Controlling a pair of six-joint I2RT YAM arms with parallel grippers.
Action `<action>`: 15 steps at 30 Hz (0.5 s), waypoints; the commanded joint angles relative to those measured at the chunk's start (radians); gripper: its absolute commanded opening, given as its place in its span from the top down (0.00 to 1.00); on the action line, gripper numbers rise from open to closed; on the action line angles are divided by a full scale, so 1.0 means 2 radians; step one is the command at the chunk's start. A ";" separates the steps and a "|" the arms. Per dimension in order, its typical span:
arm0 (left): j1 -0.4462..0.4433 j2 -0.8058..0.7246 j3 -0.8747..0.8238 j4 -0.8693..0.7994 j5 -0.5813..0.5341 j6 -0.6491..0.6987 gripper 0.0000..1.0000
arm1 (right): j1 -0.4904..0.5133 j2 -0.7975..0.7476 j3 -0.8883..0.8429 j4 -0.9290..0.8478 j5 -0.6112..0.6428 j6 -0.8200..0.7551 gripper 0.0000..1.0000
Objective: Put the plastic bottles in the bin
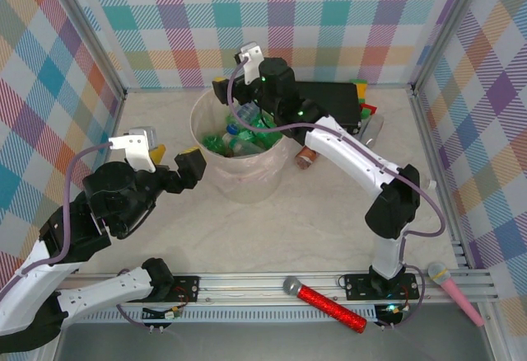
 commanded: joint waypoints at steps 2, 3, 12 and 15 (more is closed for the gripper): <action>-0.005 -0.001 0.005 0.005 -0.001 -0.002 0.00 | 0.003 -0.034 0.000 0.003 0.006 -0.005 0.02; -0.005 0.001 0.004 0.006 0.001 -0.002 0.00 | 0.003 -0.038 -0.001 0.001 0.008 -0.006 0.02; -0.005 0.003 0.004 0.004 0.007 -0.006 0.00 | 0.003 -0.061 -0.007 -0.039 0.025 0.000 0.00; -0.005 0.004 0.004 0.003 0.010 -0.006 0.00 | 0.002 -0.072 -0.014 -0.055 0.043 0.009 0.01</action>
